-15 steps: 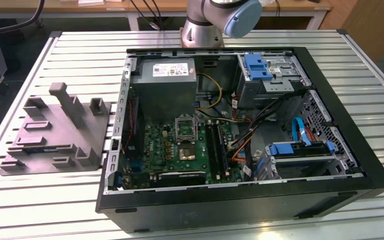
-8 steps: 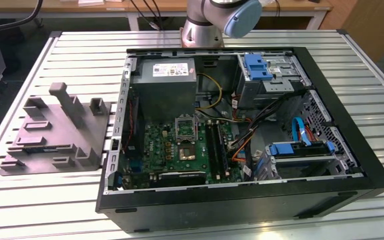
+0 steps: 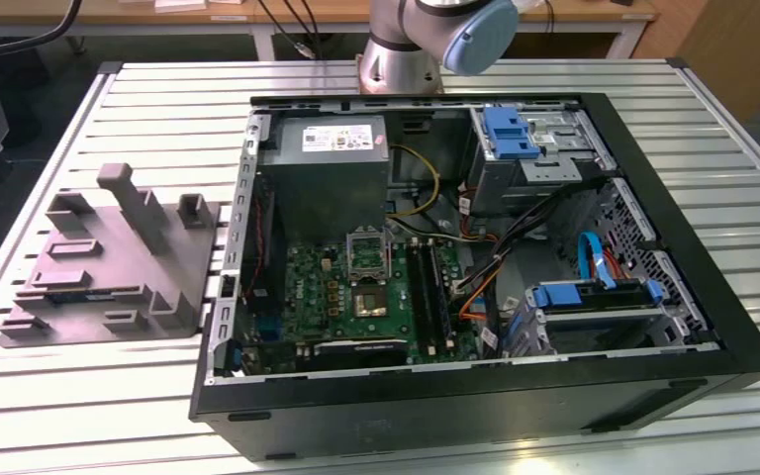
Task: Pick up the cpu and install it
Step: 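Pick up the cpu and move it towards the insertion slot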
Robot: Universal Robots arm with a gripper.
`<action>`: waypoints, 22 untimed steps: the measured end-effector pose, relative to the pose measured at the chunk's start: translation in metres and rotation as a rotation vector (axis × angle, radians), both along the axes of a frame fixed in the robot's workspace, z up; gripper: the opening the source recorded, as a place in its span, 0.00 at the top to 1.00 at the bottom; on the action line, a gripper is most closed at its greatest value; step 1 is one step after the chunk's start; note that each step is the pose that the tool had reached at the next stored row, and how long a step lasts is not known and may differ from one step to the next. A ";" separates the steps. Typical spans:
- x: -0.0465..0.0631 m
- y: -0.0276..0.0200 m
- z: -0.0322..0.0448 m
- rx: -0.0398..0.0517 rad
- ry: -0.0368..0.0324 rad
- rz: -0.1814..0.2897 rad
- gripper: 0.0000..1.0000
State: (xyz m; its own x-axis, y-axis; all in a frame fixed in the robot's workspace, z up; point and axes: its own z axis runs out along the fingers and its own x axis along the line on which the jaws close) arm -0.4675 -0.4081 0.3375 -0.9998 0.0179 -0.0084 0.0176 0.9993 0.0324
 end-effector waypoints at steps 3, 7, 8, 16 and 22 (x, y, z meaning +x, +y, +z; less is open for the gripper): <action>0.000 0.0000 0.0002 0.0000 0.0001 0.000 0.53; 0.001 0.0000 0.0004 -0.0002 0.0004 0.000 0.53; 0.001 0.0000 0.0003 -0.0001 0.0003 0.000 0.53; 0.001 0.0000 0.0002 0.0000 0.0002 0.000 0.53; 0.001 0.0000 0.0022 -0.0002 0.0004 0.000 0.53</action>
State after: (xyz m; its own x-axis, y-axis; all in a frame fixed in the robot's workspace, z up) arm -0.4661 -0.4081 0.3397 -0.9998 0.0179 -0.0080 0.0176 0.9993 0.0322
